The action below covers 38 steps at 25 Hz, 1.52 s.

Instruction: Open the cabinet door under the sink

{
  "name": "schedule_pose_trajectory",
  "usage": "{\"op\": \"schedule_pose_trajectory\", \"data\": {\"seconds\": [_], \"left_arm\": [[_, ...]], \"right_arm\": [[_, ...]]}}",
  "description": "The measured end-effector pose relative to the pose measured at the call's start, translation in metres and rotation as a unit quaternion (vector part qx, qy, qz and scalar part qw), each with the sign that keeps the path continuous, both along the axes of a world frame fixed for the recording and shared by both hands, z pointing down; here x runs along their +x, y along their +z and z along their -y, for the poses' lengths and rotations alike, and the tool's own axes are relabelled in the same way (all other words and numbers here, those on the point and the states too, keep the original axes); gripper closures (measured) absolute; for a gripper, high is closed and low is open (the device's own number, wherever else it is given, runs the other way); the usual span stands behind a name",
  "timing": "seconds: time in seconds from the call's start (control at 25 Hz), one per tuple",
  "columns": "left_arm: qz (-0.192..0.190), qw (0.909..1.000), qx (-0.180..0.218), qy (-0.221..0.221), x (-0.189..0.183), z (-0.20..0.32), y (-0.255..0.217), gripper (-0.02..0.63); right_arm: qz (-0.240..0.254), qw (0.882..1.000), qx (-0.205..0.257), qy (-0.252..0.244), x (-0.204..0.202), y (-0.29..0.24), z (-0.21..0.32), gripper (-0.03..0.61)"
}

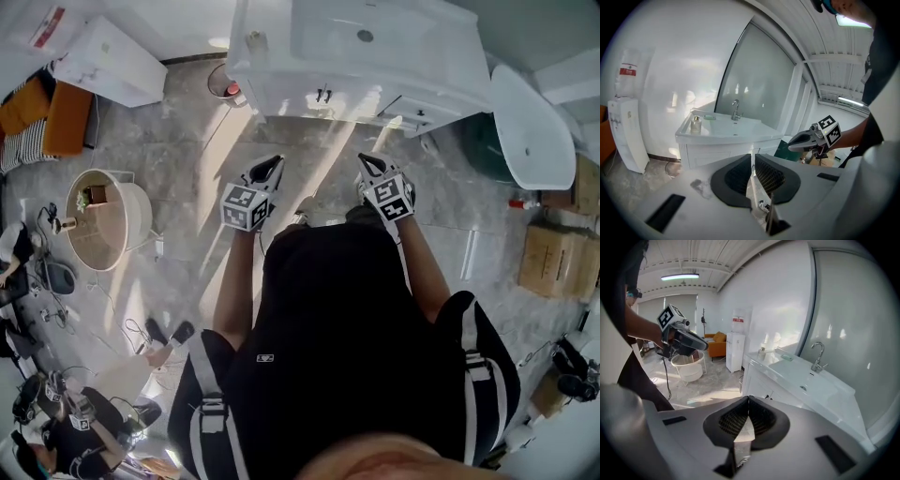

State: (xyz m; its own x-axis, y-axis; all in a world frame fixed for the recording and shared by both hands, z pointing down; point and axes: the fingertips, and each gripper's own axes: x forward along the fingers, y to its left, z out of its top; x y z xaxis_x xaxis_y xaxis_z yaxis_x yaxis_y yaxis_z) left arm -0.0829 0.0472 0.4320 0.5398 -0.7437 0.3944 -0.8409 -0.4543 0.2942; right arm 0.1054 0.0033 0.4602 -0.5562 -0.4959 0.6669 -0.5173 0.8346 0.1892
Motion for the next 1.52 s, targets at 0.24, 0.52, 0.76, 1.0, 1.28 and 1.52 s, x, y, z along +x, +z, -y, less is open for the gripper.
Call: {"op": "schedule_pose_trajectory", "data": {"seconds": [0.24, 0.52, 0.76, 1.0, 1.28, 1.52], "left_arm": [[0.005, 0.9957, -0.009, -0.092, -0.014, 0.018, 0.003, 0.580], [0.002, 0.9876, -0.028, -0.155, 0.019, 0.033, 0.012, 0.580], [-0.001, 0.9867, -0.040, -0.158, 0.050, 0.049, 0.024, 0.580], [-0.008, 0.9867, -0.075, -0.144, 0.072, 0.059, 0.047, 0.580], [-0.006, 0.9914, -0.085, -0.099, 0.066, 0.091, 0.083, 0.580], [0.001, 0.9942, -0.083, -0.068, 0.065, 0.136, 0.127, 0.580]], "right_arm": [[0.005, 0.998, -0.009, -0.064, 0.002, 0.005, 0.038, 0.520], [0.008, 0.991, -0.028, -0.128, 0.023, 0.008, 0.076, 0.520], [0.009, 0.987, -0.065, -0.144, 0.028, 0.033, 0.089, 0.520], [0.013, 0.984, -0.098, -0.151, 0.026, 0.061, 0.094, 0.520], [0.021, 0.987, -0.112, -0.113, 0.013, 0.107, 0.118, 0.520], [0.038, 0.990, -0.124, -0.063, 0.014, 0.145, 0.141, 0.520]]}}
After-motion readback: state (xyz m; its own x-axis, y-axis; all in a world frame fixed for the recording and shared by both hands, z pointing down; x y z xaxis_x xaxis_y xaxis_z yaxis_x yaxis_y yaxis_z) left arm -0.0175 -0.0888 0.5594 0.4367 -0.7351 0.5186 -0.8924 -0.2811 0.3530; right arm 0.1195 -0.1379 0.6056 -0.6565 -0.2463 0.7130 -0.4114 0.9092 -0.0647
